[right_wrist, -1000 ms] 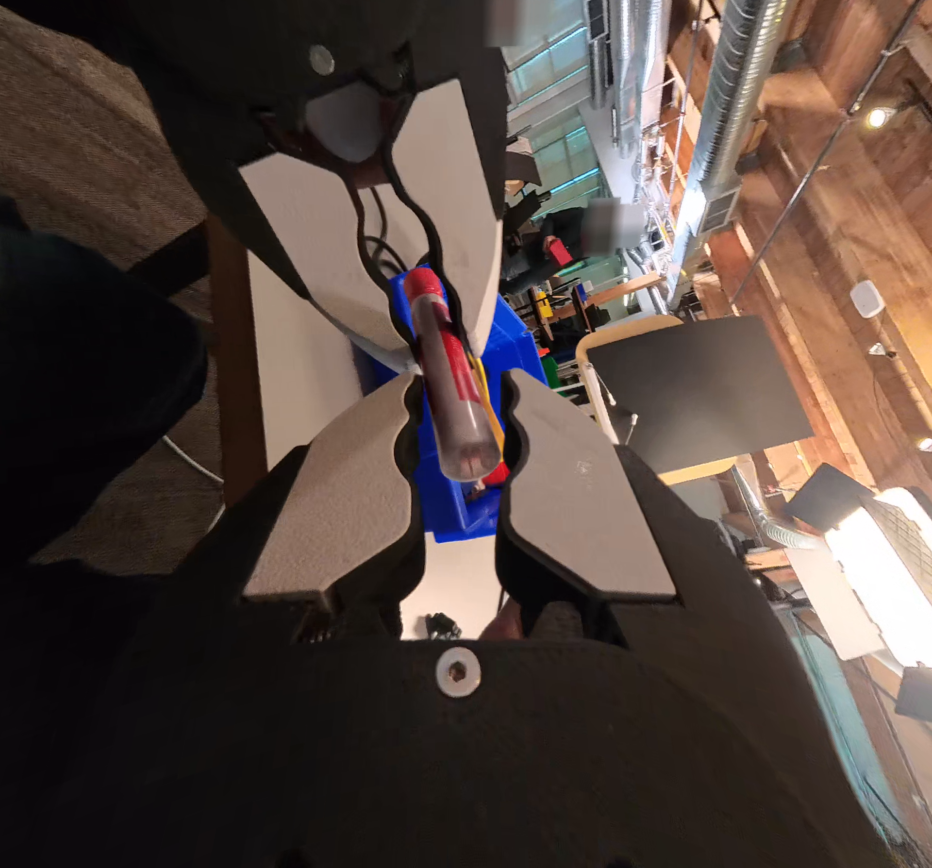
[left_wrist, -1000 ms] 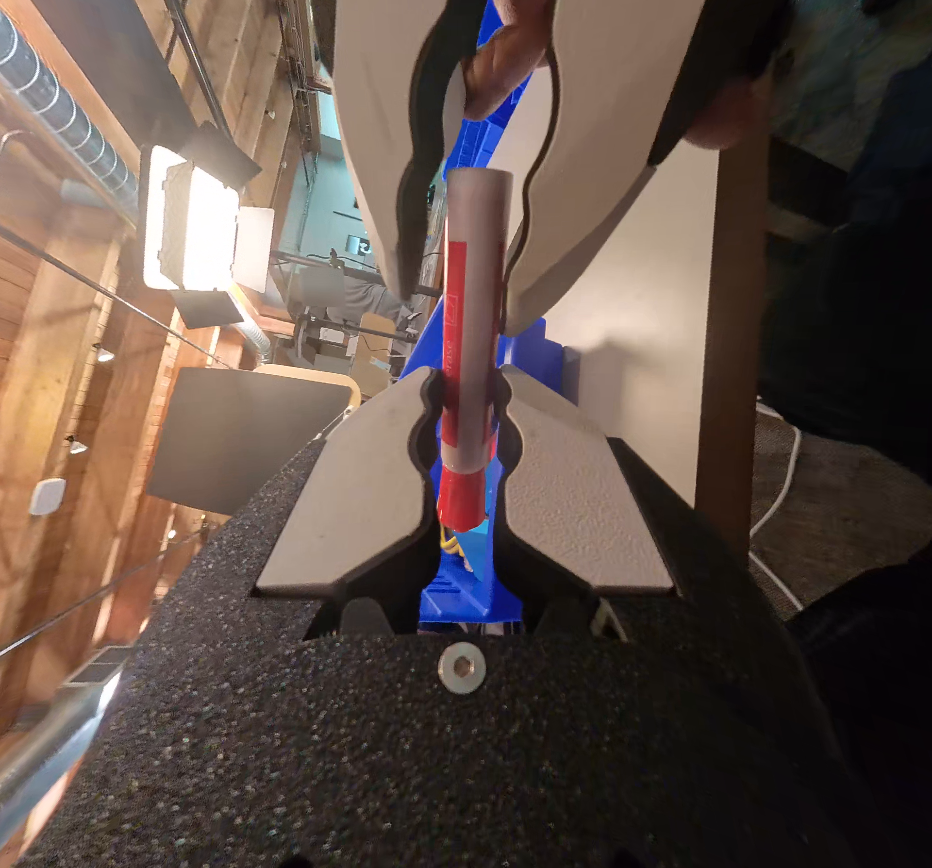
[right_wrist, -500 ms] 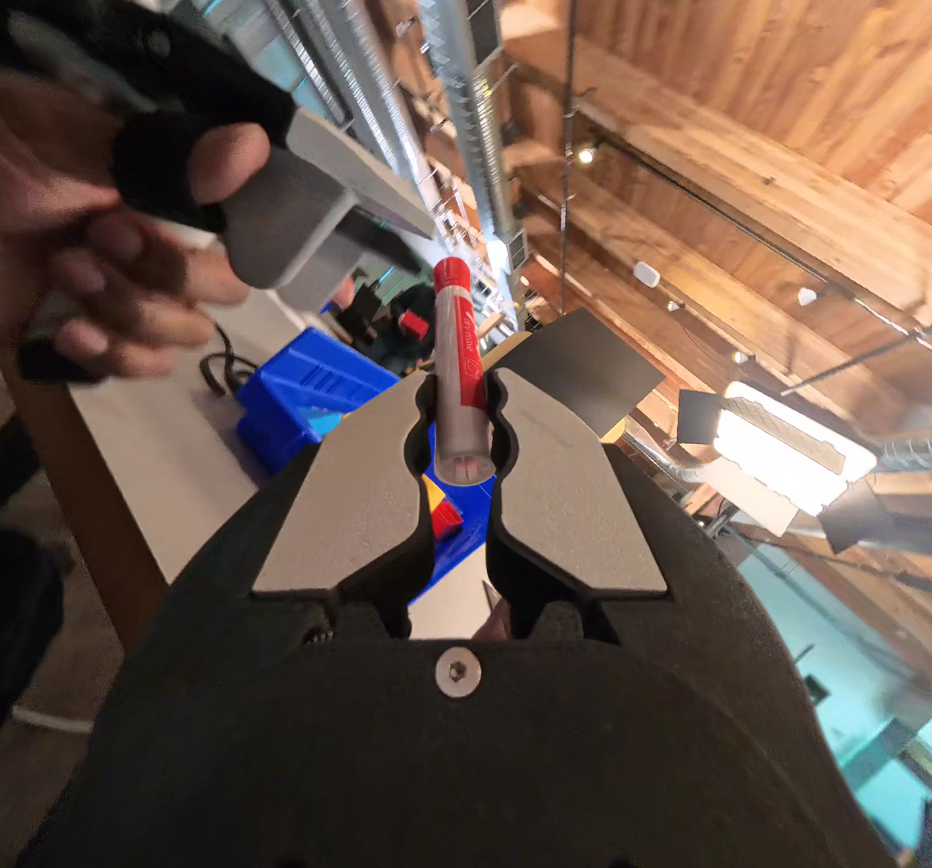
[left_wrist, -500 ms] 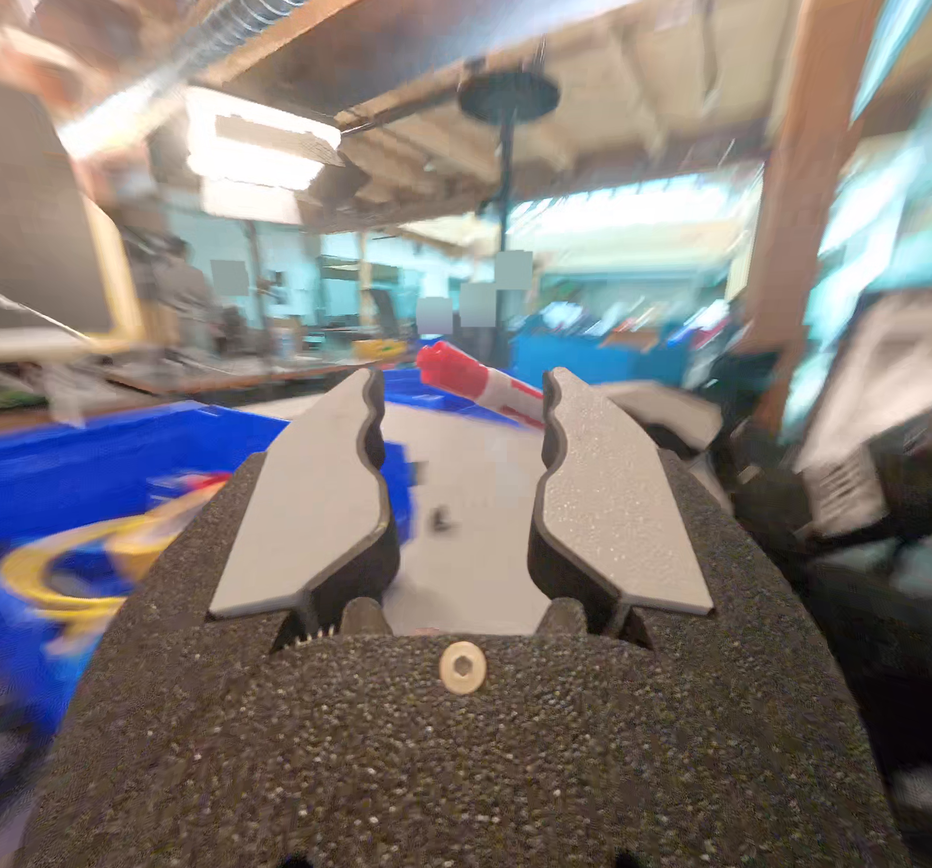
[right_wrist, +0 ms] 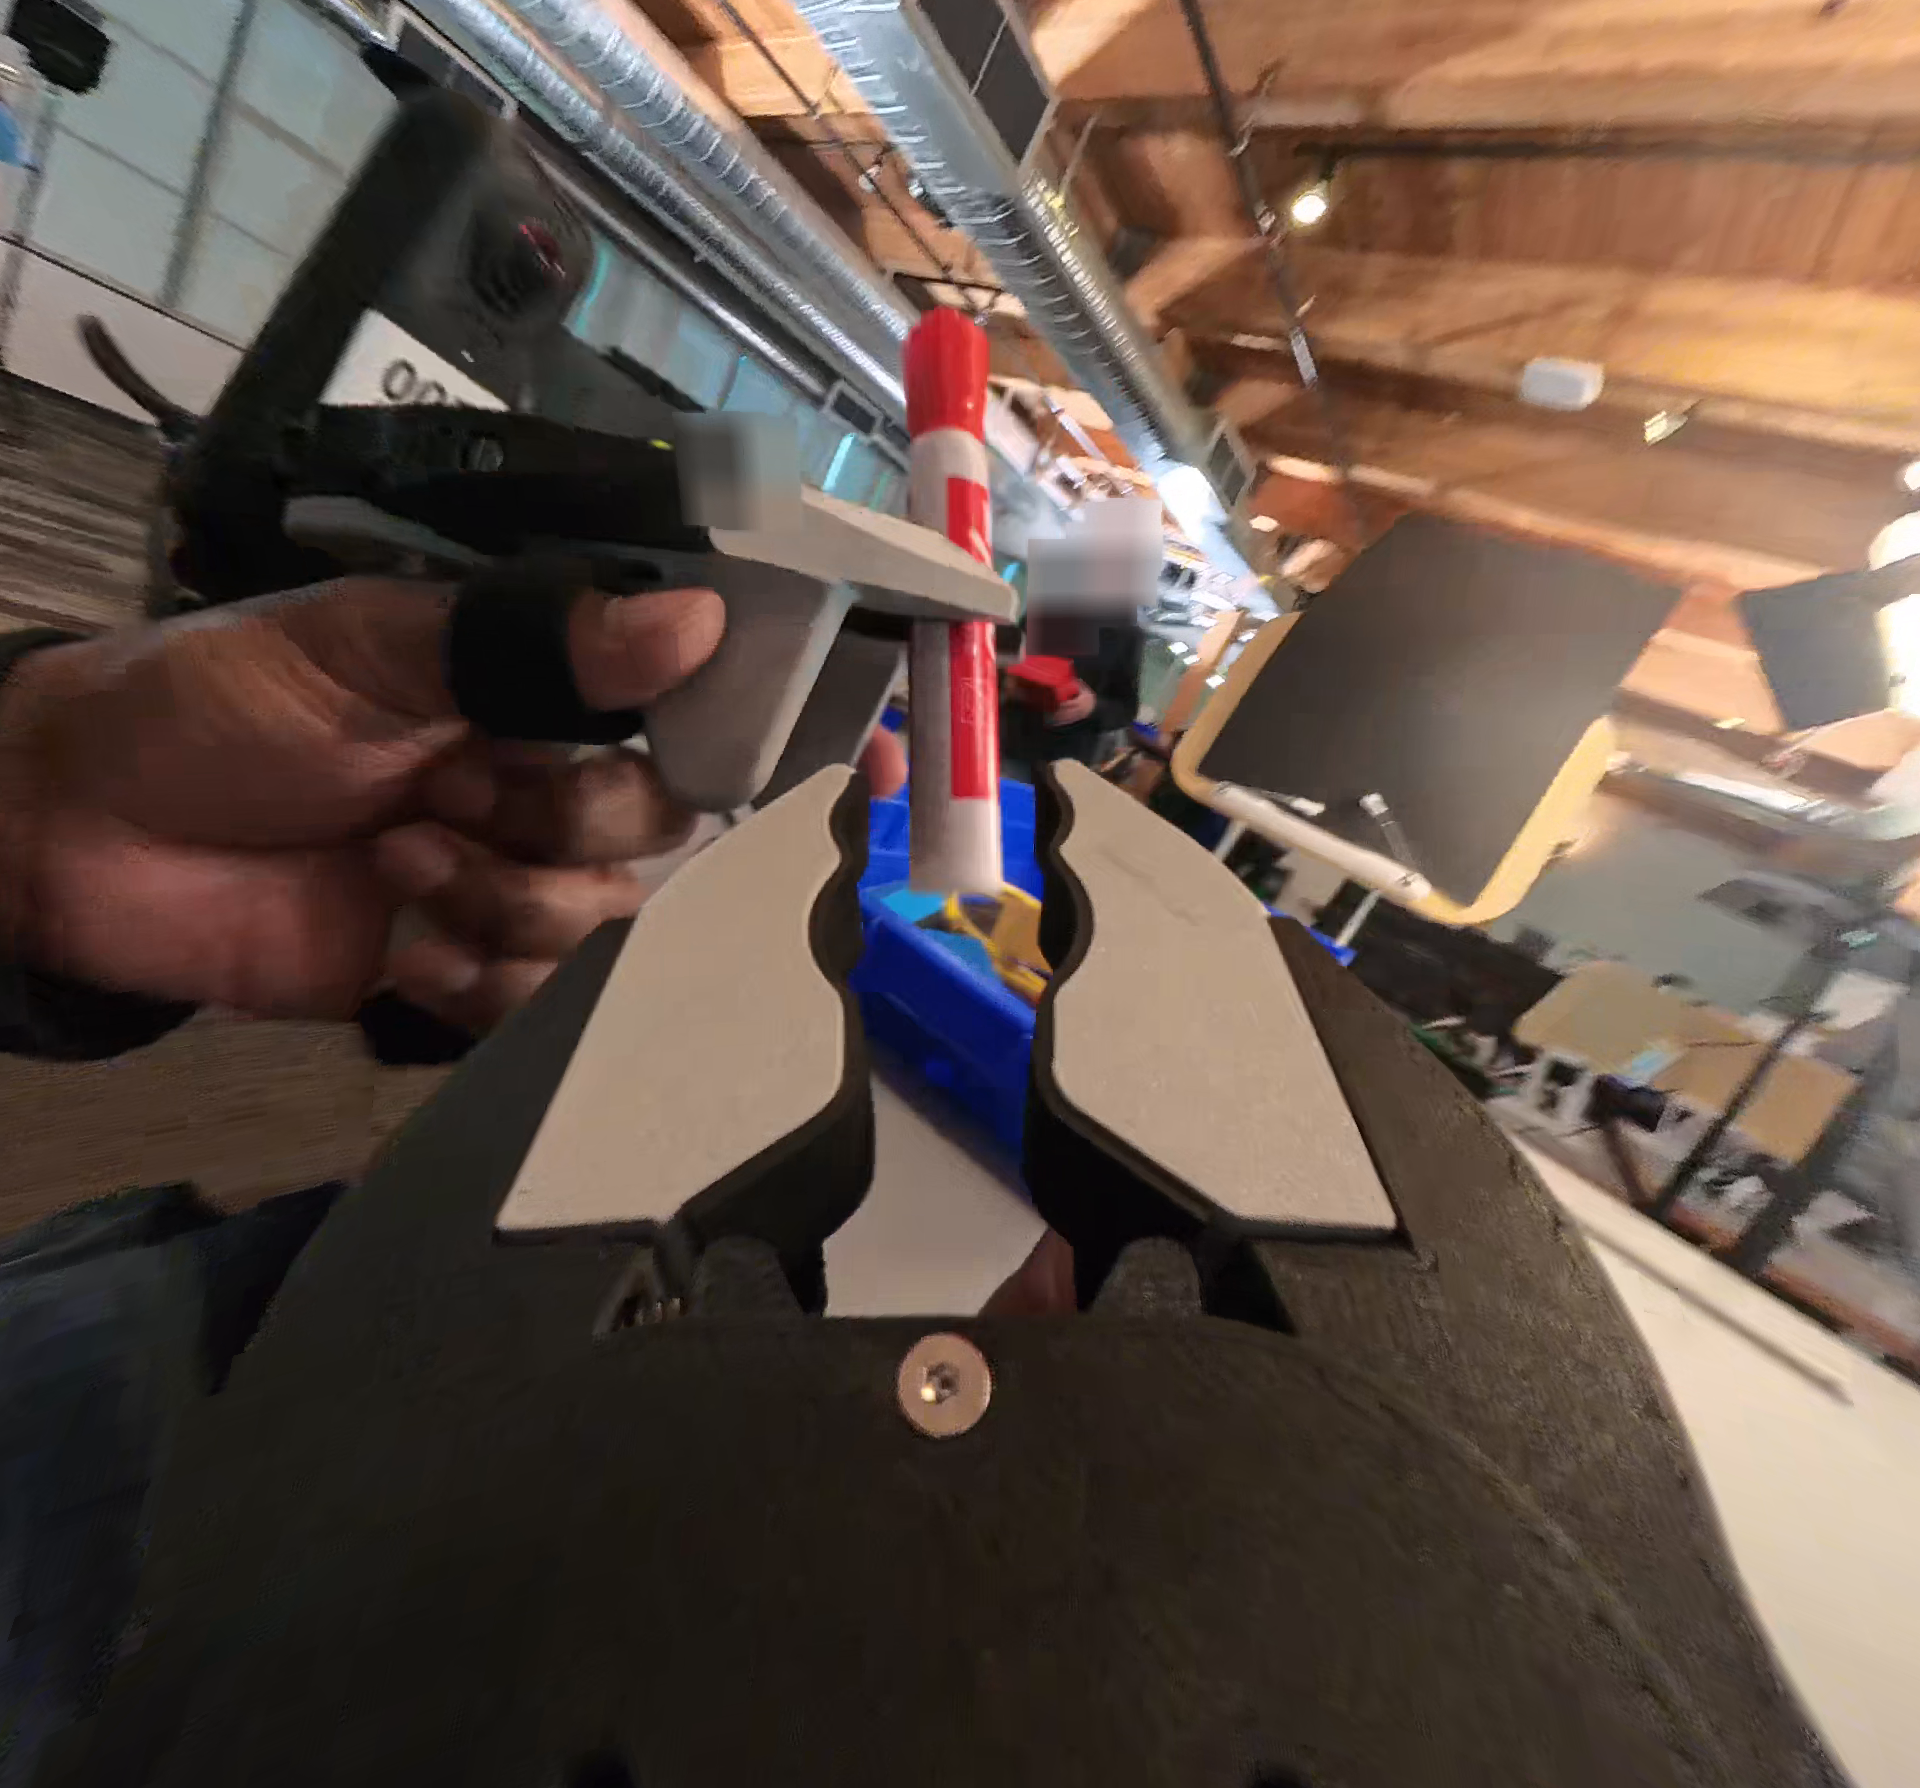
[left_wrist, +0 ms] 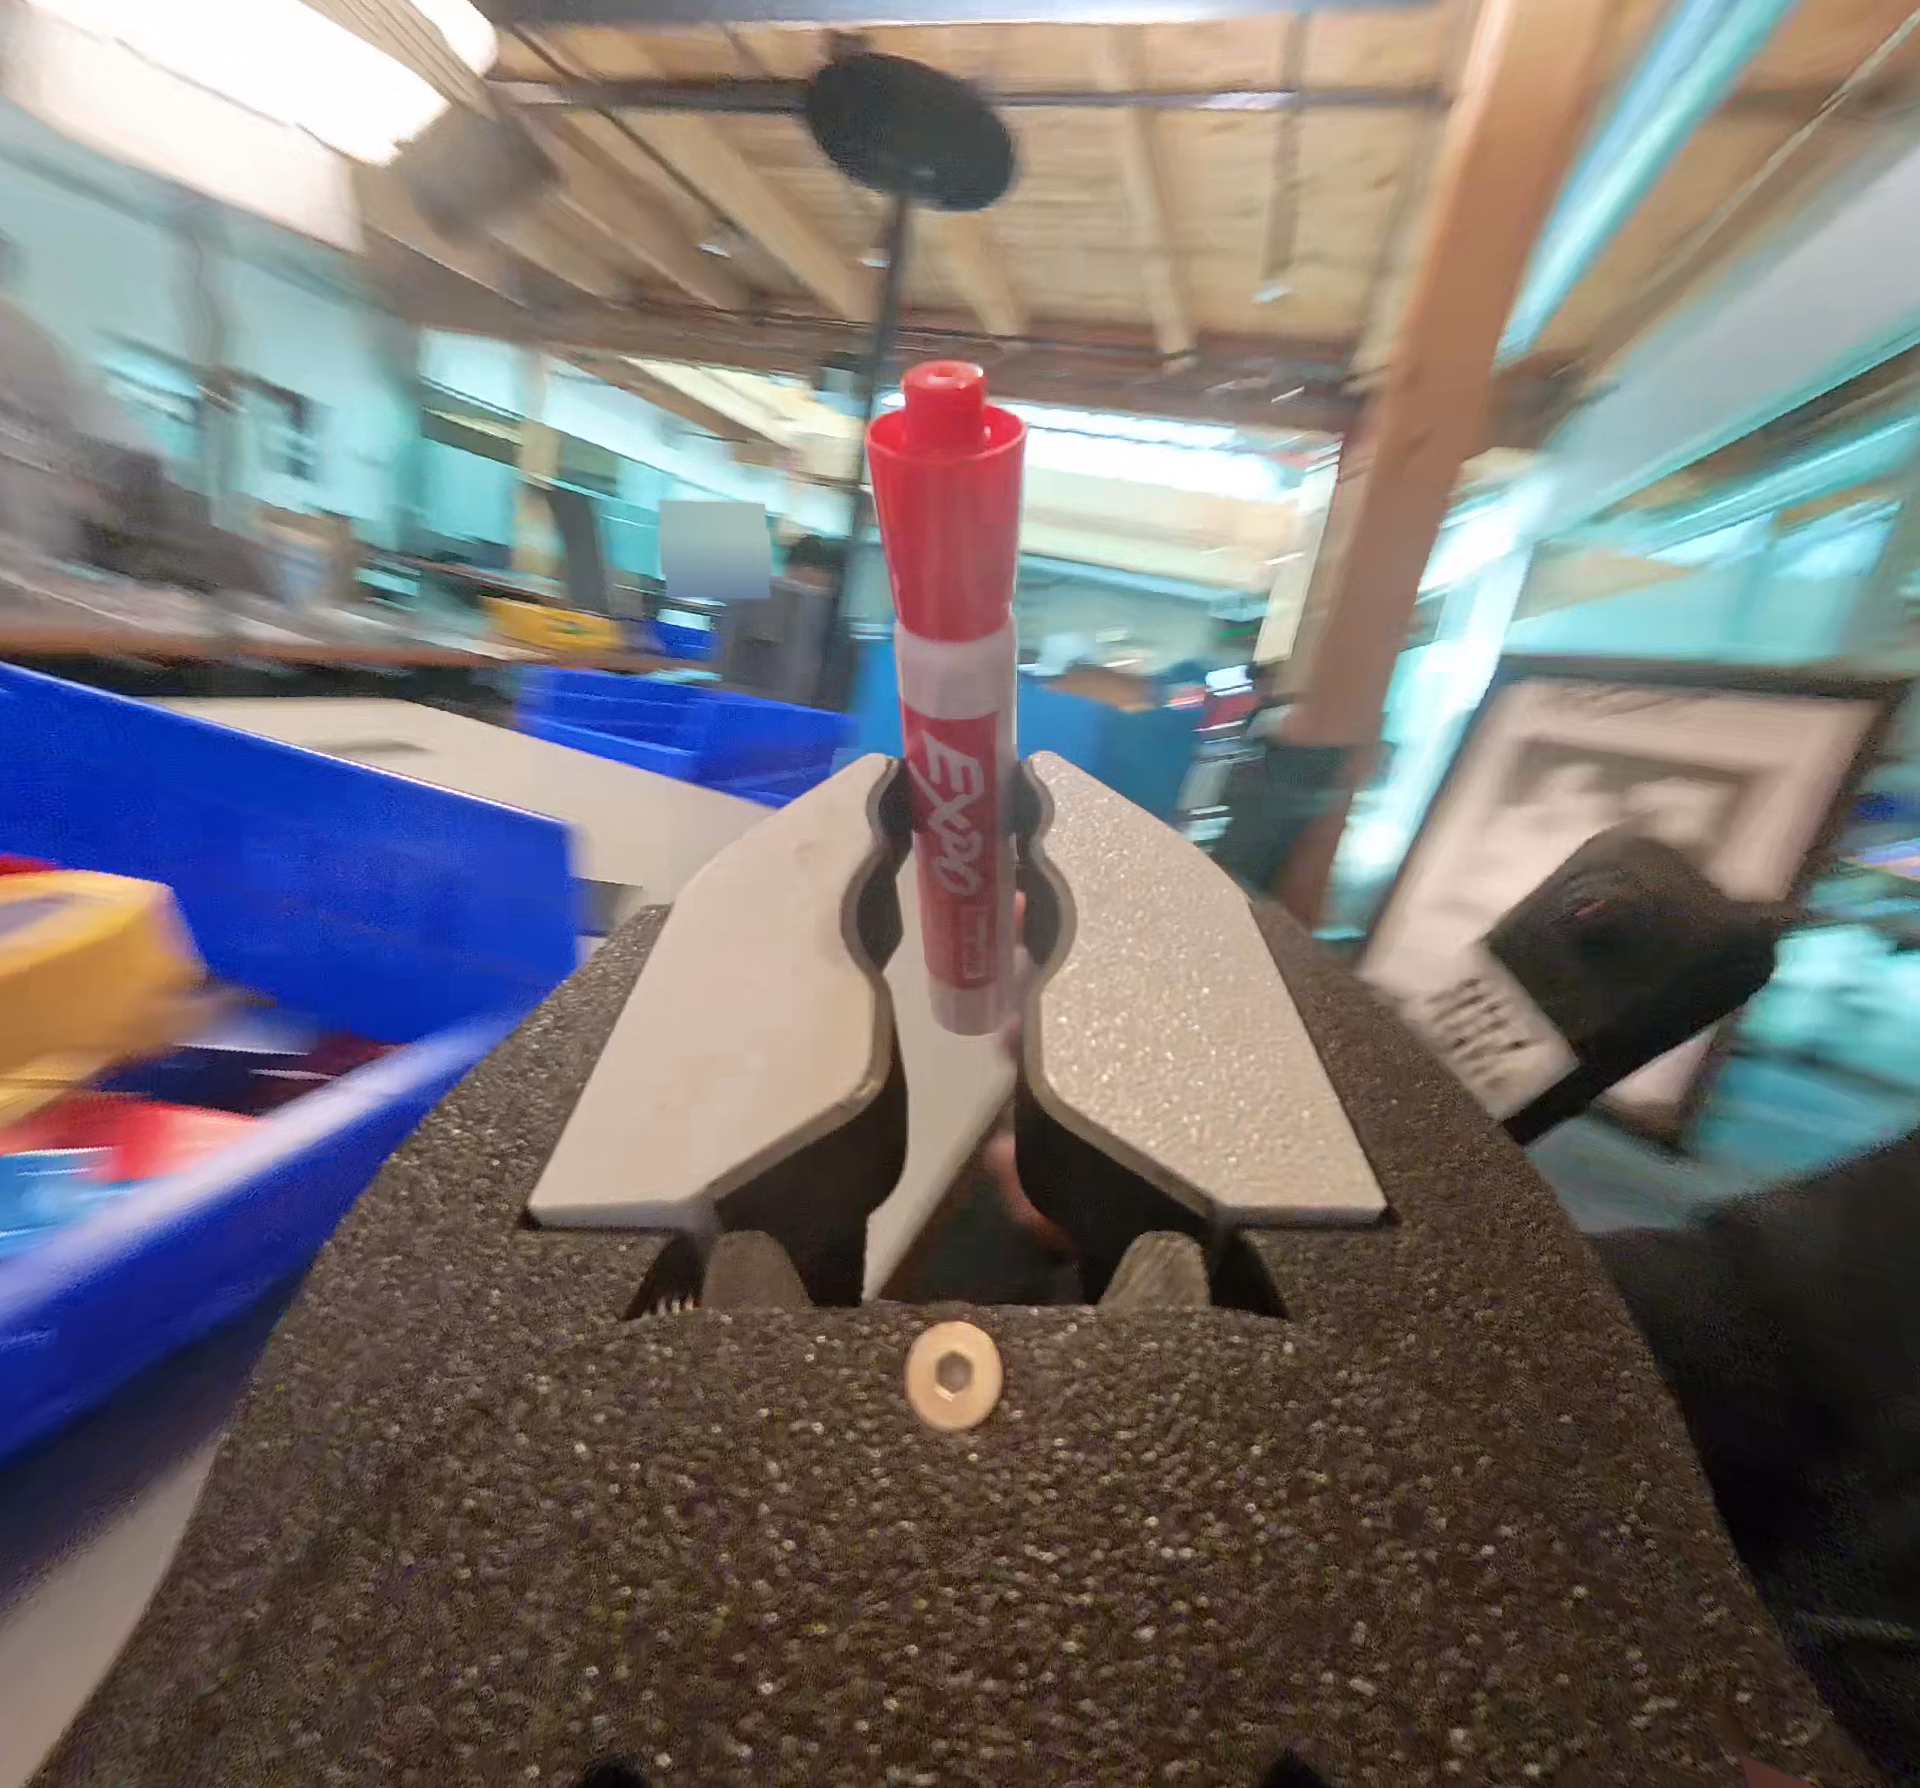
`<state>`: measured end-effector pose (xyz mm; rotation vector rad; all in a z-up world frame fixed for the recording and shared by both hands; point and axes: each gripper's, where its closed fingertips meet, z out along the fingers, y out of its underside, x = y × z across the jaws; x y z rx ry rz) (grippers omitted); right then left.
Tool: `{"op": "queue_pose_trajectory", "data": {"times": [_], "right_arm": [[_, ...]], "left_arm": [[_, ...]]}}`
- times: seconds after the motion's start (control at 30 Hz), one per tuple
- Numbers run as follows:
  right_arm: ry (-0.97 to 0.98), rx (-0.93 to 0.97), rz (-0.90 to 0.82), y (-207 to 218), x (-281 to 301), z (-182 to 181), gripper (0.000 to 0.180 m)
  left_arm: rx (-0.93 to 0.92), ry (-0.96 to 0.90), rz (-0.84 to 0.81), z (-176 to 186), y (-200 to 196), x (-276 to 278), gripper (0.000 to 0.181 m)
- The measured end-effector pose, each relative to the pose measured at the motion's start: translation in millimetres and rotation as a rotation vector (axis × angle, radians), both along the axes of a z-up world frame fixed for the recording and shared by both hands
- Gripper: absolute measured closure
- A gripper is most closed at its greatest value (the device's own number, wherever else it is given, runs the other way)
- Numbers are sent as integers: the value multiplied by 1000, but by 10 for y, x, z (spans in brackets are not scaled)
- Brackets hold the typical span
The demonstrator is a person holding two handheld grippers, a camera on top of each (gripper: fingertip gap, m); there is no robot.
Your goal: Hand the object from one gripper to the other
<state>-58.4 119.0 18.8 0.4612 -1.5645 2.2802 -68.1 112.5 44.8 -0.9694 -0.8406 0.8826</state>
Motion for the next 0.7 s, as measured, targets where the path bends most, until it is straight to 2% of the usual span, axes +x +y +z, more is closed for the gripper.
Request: {"op": "queue_pose_trajectory", "data": {"times": [0.13,0.2,0.37,0.57,0.7], "right_arm": [[-160,46,94,55,-88,191,142],[-174,42,115,82,-28,315,140],[-35,123,48,-27,188,318,137],[14,236,-40,-85,161,193,133],[79,339,-107,-85,114,81,141]], "left_arm": [[-518,15,486,55,-361,102,161],[-758,18,638,68,-405,133,161],[-988,27,694,-7,-263,83,161],[-1411,28,765,-200,-123,10,161],[-1539,33,790,-258,-130,-8,161]]}}
